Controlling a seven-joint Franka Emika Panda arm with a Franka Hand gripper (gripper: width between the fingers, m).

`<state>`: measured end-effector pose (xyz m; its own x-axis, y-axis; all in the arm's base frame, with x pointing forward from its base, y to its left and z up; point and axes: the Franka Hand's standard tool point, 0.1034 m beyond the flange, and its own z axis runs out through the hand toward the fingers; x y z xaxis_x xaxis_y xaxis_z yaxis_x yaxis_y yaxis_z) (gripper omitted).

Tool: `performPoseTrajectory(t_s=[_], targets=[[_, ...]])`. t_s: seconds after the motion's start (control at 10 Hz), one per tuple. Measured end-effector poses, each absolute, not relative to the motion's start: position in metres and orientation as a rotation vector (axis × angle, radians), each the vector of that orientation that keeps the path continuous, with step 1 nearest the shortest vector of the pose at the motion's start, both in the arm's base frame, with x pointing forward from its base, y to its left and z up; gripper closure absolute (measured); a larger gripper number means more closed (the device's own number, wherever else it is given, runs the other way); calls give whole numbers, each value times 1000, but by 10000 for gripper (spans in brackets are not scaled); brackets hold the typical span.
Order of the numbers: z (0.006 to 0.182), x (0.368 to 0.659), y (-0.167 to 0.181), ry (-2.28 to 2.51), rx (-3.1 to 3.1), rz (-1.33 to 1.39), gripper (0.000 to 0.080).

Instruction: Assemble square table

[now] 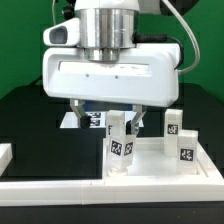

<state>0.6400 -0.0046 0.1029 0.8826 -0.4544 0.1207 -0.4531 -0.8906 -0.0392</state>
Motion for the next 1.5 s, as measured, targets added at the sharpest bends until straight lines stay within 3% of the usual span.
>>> performPoseTrajectory(t_s=[0.6,0.8,0.9,1.0,1.5], targets=[[89,632,7,784,-3014,-209,151],[88,632,7,897,-2977,-206,389],[88,632,7,1016,-2933,-203,389],[88,632,4,1135,-2886,-202,504],[84,630,-15,1788,-2487,-185,504]])
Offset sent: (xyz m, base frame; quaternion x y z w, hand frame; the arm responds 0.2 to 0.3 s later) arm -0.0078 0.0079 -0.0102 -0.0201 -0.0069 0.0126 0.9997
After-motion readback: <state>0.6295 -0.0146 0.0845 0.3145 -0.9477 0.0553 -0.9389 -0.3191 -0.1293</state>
